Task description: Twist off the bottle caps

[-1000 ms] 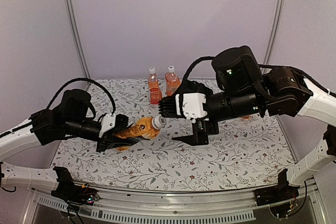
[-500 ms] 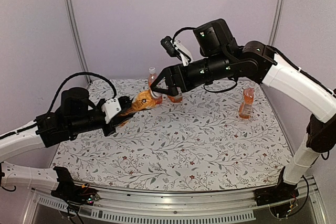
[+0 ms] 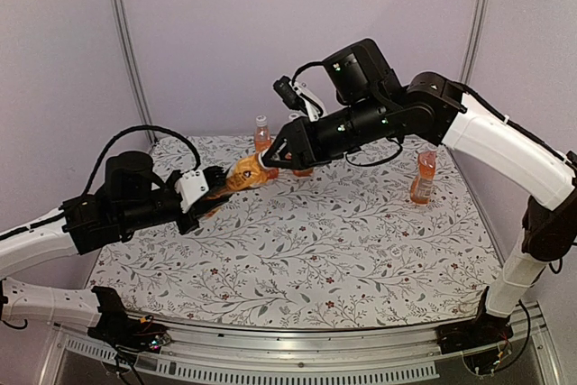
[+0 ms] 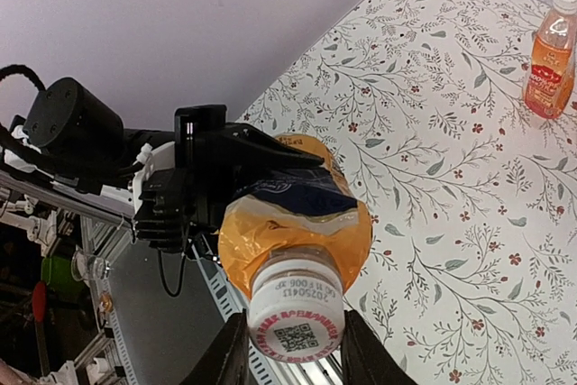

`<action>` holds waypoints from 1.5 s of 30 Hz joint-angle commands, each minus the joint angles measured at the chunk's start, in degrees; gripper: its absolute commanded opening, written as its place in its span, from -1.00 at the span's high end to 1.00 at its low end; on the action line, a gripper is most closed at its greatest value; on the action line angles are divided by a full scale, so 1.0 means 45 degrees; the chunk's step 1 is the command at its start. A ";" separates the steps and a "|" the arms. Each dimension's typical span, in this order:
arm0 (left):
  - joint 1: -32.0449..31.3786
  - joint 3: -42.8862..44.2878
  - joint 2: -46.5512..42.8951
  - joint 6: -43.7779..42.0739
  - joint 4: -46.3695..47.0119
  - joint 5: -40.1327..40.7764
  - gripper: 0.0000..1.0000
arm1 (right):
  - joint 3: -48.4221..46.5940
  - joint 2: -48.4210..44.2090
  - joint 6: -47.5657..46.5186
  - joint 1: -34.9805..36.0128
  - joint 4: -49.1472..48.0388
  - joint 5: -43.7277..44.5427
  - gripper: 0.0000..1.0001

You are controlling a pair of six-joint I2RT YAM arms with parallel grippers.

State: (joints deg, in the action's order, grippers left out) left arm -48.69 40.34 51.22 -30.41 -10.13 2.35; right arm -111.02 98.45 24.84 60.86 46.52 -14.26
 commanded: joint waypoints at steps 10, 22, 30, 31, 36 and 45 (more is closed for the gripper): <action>0.0057 -0.0214 -0.0222 -0.0125 -0.0034 -0.0248 0.63 | -0.0640 0.0421 -0.0080 -0.0053 0.0334 -0.0405 0.82; 0.0077 0.0459 -0.0374 -0.0195 -0.3695 -0.5166 0.68 | 0.2367 -0.2103 -1.0397 0.2055 0.1097 0.0375 1.00; 0.0077 0.0509 -0.0321 -0.1313 -0.5448 -0.6546 0.68 | 0.4141 -0.4173 -1.4971 0.2346 0.1204 0.2798 1.00; 0.0077 0.0509 -0.0298 -0.1357 -0.5442 -0.6539 0.68 | 0.4251 -0.4292 -1.5119 0.2348 0.1253 0.2947 1.00; 0.0048 0.0579 -0.0184 -0.1434 -0.5438 -0.6584 0.68 | 0.4621 -0.4452 -1.6021 0.2420 0.1308 0.2798 1.00; -0.0001 0.0782 -0.0050 -0.1149 -0.5414 -0.6873 0.68 | 0.3979 -0.3361 -1.6803 0.2784 0.1067 0.1456 1.00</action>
State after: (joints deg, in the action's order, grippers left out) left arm -49.30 43.59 51.66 -34.33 -27.81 -27.35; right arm -91.18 84.36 -47.40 73.49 42.26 -6.28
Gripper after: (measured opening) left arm 0.244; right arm 0.249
